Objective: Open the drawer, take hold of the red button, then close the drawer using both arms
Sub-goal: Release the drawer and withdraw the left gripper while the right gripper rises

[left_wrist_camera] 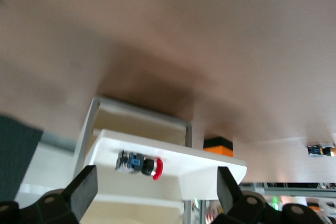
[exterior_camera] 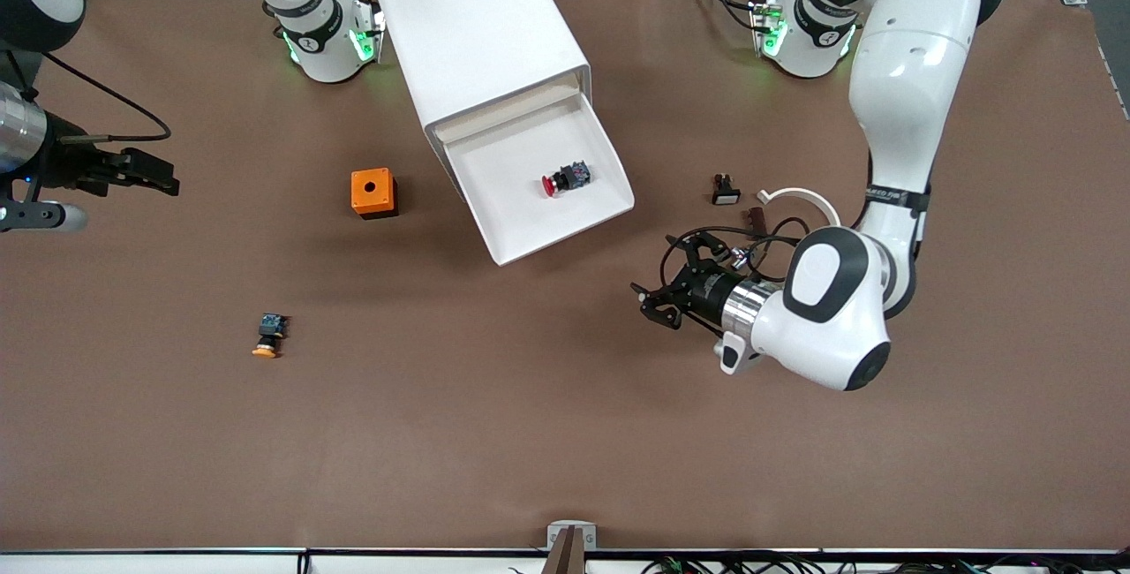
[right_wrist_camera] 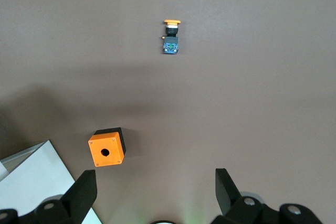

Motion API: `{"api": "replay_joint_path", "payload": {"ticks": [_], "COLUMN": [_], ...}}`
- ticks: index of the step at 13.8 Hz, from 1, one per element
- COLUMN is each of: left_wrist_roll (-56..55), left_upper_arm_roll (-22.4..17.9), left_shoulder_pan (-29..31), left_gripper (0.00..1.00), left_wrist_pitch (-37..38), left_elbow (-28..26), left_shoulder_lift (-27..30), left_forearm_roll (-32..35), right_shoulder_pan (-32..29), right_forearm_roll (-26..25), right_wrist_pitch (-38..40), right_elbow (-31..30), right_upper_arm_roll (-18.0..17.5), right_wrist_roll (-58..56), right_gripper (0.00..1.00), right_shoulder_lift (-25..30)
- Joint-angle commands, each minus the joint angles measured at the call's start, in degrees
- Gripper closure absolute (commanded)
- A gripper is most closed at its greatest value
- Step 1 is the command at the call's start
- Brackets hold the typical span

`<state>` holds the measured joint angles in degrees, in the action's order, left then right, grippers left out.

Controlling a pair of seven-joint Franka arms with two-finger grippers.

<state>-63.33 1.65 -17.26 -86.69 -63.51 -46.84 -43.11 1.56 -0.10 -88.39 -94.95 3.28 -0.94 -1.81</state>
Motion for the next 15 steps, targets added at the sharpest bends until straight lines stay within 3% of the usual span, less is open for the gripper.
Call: {"api": "replay_joint_path", "payload": {"ticks": [1, 6, 15], "left_wrist_roll": [5.3, 5.7, -0.8], "left_upper_arm_roll": [-1.1, -0.7, -0.7], "left_shoulder_pan": [-0.9, -4.0, -7.1], "left_gripper": [0.0, 0.0, 0.0], "left_wrist_pitch": [-4.3, -13.6, -18.0], "left_elbow": [-1.4, -1.9, -2.3], "left_shoulder_lift": [4.0, 7.0, 7.0], "left_forearm_roll": [7.7, 24.6, 38.6], "right_shoulder_pan": [0.9, 4.1, 8.3], "right_forearm_roll": [-0.3, 0.5, 3.6], "right_wrist_pitch": [1.0, 2.1, 2.8], "right_elbow": [1.2, 1.0, 0.1], "right_upper_arm_roll": [0.1, 0.1, 0.1], "right_wrist_roll": [2.7, 13.3, 26.1], "right_gripper": [0.0, 0.0, 0.0], "right_shoulder_lift": [-0.4, -0.2, 0.0]}}
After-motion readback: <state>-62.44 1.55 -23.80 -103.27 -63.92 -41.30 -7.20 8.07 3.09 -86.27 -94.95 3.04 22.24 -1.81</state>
